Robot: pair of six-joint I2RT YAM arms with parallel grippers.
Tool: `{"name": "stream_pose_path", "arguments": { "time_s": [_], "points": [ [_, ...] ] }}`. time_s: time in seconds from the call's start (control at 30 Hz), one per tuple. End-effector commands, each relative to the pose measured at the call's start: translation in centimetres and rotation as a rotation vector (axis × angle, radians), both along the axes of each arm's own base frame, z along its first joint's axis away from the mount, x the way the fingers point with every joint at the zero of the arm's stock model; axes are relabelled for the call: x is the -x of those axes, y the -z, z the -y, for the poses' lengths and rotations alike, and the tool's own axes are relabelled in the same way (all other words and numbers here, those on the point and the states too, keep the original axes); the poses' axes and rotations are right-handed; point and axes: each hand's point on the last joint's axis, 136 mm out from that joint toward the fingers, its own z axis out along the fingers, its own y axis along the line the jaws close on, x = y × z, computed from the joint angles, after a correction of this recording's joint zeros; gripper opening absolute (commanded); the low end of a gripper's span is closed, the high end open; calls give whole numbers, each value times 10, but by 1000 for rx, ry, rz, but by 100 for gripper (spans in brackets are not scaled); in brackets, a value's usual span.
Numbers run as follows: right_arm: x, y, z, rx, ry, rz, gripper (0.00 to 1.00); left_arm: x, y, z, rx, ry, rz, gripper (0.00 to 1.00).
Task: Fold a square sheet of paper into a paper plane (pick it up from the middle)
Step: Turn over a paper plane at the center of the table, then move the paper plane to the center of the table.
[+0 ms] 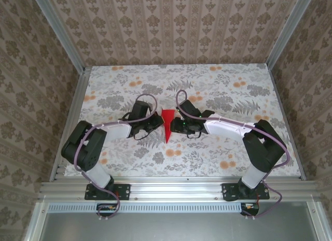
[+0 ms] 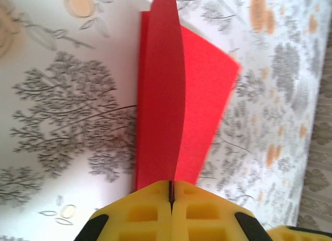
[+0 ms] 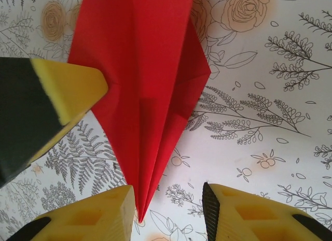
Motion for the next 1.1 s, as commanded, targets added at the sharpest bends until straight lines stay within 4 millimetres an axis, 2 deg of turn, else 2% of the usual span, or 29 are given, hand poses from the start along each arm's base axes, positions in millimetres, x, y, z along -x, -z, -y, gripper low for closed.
{"name": "stream_pose_path", "arguments": {
  "time_s": [0.0, 0.3, 0.47, 0.6, 0.93, 1.07],
  "points": [
    [-4, -6, -9, -26, -12, 10, 42, 0, -17, 2, 69, 1, 20, 2],
    [-8, -5, -8, -9, 7, 11, 44, 0, 14, -19, 84, -56, -46, 4],
    [-9, -8, -11, 1, -19, 21, 45, 4, 27, -32, 31, -61, -63, 5],
    [-12, -9, -15, 85, -70, 56, 44, 9, 39, -46, -40, -89, -86, 3],
    [-22, -3, -48, 238, -242, 100, 46, 10, 34, -45, -44, -67, -69, 1],
    [-24, 5, -51, 246, -249, 89, 48, 11, 35, -45, -47, -62, -73, 2]
  ]
}}
